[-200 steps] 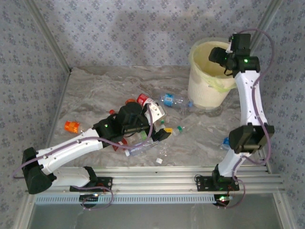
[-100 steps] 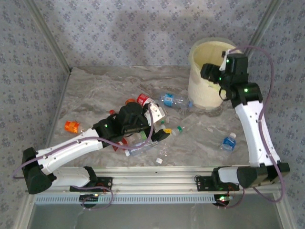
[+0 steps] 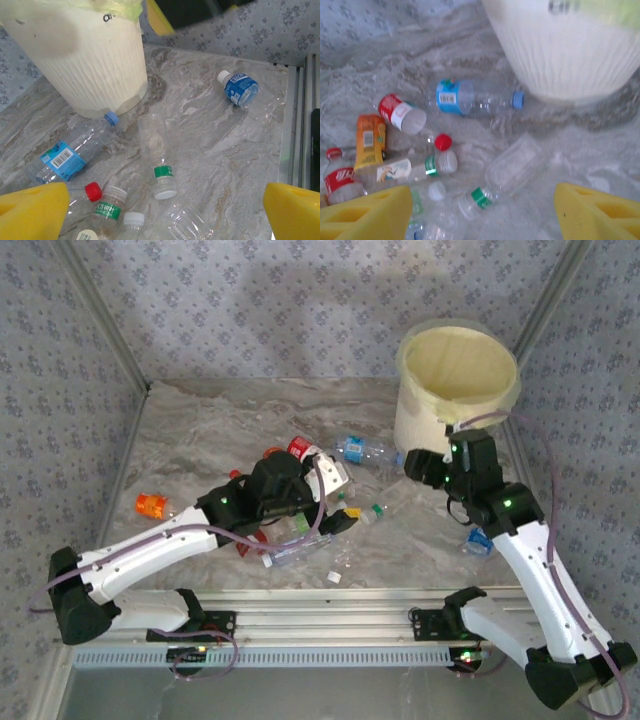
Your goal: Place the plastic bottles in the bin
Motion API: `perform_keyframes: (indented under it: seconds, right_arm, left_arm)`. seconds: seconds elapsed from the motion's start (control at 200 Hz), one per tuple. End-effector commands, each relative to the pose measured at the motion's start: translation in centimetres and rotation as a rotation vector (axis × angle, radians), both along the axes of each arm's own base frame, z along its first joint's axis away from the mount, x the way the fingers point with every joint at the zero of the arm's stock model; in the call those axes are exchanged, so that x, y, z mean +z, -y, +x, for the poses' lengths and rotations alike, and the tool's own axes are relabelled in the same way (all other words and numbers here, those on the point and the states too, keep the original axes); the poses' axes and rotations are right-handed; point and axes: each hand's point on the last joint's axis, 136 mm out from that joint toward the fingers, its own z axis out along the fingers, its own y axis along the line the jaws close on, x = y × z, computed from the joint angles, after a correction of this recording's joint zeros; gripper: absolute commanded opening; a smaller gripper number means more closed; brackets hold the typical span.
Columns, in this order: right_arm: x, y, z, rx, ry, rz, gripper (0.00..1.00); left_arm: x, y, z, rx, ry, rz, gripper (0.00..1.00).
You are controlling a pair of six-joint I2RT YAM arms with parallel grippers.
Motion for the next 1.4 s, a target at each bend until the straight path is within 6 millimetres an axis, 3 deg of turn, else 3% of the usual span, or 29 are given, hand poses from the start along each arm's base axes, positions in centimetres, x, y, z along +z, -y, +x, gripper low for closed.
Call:
perform_keyframes:
  seconds: [0.0,0.33,0.7,1.109,1.394]
  right_arm:
    - [-2.4,-1.0,-1.7,0.015,-0.067,0.053,0.77]
    - [-9.2,-5.6,-4.7,0.153,-0.177,0.177,0.80]
    - [-13.7,-10.4,-4.8,0.192,-0.213,0.261,0.85]
    - [-18.2,-11.4,-5.2,0.115,-0.319,0.226,0.88]
    - [-19.9,-13.1,-5.2,0.128,-0.350,0.256,0.87]
  left_arm:
    - [0.9,0.4,0.1,0.008,0.006,-0.006,1.00]
    - [0.7,-0.5,0.2,-0.001,0.076,0.057,1.00]
    - [0.7,-0.6,0.2,-0.001,0.080,0.056,1.00]
    - [1.0,-0.5,-0.1,-0.016,0.074,0.046,1.00]
    - [0.8,-0.3,-0.2,-0.018,0.069,0.050,1.00]
